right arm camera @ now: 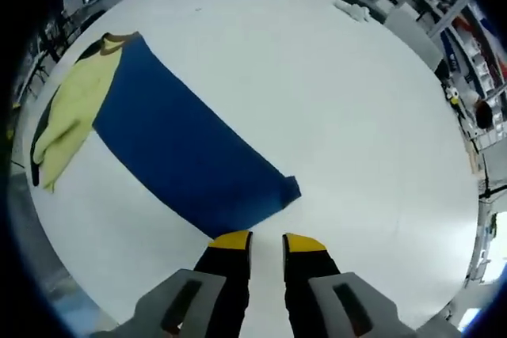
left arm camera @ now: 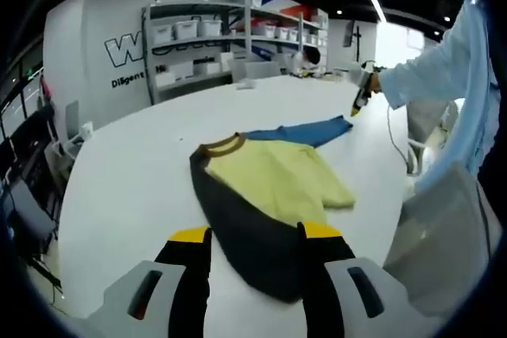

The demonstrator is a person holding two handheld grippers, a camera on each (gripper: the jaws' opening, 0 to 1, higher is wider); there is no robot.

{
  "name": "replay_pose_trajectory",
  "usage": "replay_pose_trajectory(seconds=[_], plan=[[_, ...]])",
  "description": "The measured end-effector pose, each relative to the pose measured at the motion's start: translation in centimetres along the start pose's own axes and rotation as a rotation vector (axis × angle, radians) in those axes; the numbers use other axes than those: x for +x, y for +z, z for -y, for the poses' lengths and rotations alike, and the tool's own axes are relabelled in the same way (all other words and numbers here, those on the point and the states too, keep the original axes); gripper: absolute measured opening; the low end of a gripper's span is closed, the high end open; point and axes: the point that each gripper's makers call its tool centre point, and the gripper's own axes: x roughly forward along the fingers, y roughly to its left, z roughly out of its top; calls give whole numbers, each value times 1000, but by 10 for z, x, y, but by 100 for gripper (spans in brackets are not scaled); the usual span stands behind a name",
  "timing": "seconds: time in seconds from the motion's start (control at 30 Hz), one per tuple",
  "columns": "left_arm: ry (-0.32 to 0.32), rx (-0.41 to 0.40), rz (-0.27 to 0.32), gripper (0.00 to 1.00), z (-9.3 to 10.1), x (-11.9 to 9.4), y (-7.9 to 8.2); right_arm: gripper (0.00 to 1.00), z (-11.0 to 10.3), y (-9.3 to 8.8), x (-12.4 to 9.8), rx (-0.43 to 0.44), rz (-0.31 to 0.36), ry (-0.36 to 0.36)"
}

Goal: Fold the garment on the visible template until the final outline fits inside the template.

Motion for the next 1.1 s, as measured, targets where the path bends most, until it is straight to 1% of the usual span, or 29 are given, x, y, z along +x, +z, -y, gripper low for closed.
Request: replay_pose_trajectory(seconds=[0.03,0.13,0.23,0.3,0.37,0.47,0.6,0.63,0.77,0.97,1.03,1.1], plan=[[-1,1,2,41,0,0,1,11,-1,2,3,11,10,9],[-5,1,9,42,0,-1,3,13,-8,7,1,70,49,47],[-12,3,13,42,1,-2,4,17,-11,7,1,89,61,58],[-22,6,21,42,3,-2,6,21,-14,7,2,112,71,78],[-31,14,29,42,5,-2,8,22,-15,7,2,124,76,84],[-48,15,42,43,9,-2,11,23,-16,7,3,170,89,101],[-79,-4,84,46,14,-4,18,27,-13,8,6,207,95,114],[-85,-12,96,46,14,-5,20,27,-15,8,5,225,98,122],[-99,-29,105,49,18,-6,21,28,-18,8,5,308,122,151],[-114,-38,127,52,22,-8,24,27,-19,5,10,369,129,165],[-115,-44,132,52,23,-8,25,26,-20,4,15,396,129,172],[-113,-43,131,52,23,-8,25,24,-20,3,20,427,133,164]])
